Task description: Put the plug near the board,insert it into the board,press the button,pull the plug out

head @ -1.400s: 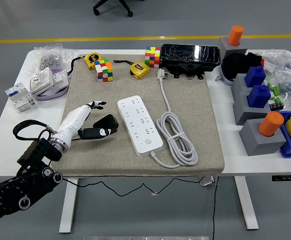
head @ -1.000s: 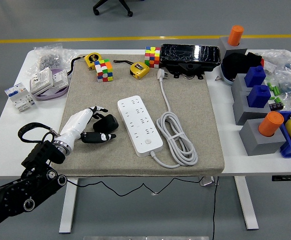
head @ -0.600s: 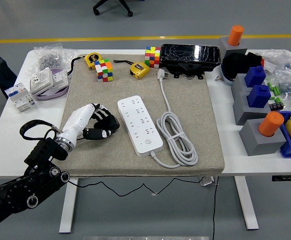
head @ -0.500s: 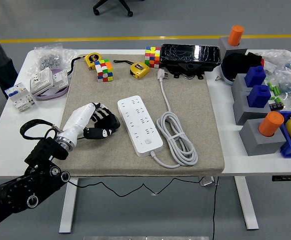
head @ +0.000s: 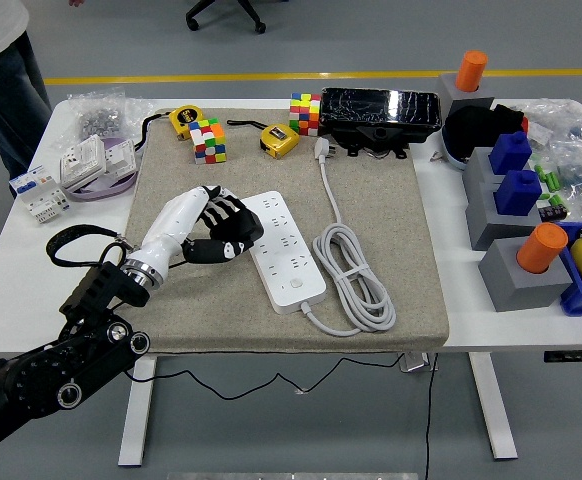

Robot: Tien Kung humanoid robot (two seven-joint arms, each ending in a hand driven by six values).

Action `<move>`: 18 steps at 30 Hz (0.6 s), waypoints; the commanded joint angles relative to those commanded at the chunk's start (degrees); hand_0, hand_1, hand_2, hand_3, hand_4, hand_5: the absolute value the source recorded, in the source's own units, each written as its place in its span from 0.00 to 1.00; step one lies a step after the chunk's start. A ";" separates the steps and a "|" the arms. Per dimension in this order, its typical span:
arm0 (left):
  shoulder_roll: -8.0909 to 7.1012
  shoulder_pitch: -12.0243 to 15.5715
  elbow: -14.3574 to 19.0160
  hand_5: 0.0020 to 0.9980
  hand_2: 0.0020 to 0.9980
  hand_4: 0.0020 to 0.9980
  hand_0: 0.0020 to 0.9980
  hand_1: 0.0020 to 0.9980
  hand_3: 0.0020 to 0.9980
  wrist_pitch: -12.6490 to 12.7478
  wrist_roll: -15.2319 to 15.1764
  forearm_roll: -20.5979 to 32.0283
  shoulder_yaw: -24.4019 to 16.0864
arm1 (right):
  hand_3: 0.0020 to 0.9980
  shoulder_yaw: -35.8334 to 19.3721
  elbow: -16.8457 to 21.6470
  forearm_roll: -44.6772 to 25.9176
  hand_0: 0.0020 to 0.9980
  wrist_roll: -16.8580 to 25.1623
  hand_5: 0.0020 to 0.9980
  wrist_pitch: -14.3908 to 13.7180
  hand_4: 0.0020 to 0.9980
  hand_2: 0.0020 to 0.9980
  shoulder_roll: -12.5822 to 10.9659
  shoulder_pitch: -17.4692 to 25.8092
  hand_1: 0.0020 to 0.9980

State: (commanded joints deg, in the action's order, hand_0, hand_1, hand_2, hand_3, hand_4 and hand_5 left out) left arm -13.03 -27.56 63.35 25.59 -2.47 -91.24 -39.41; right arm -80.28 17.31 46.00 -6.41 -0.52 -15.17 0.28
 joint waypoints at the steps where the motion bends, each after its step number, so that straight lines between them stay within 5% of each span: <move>1: 0.15 -0.14 -0.23 0.00 0.45 0.61 0.37 0.38 0.53 -0.04 -0.02 0.09 0.20 | 0.55 0.13 -0.02 -0.04 0.53 -0.02 0.42 0.02 0.90 0.63 0.00 -0.02 0.63; 18: 0.61 -1.14 -2.71 0.00 0.45 0.61 0.38 0.38 0.53 -1.01 0.66 0.68 3.51 | 0.55 1.43 -0.04 -0.46 0.53 -0.12 0.42 0.08 0.90 0.63 -0.53 -0.34 0.63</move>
State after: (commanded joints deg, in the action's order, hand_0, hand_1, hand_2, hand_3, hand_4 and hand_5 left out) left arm -12.42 -28.70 60.64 24.58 -1.81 -90.56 -35.91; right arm -78.85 17.27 45.53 -6.53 -0.45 -15.69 -0.06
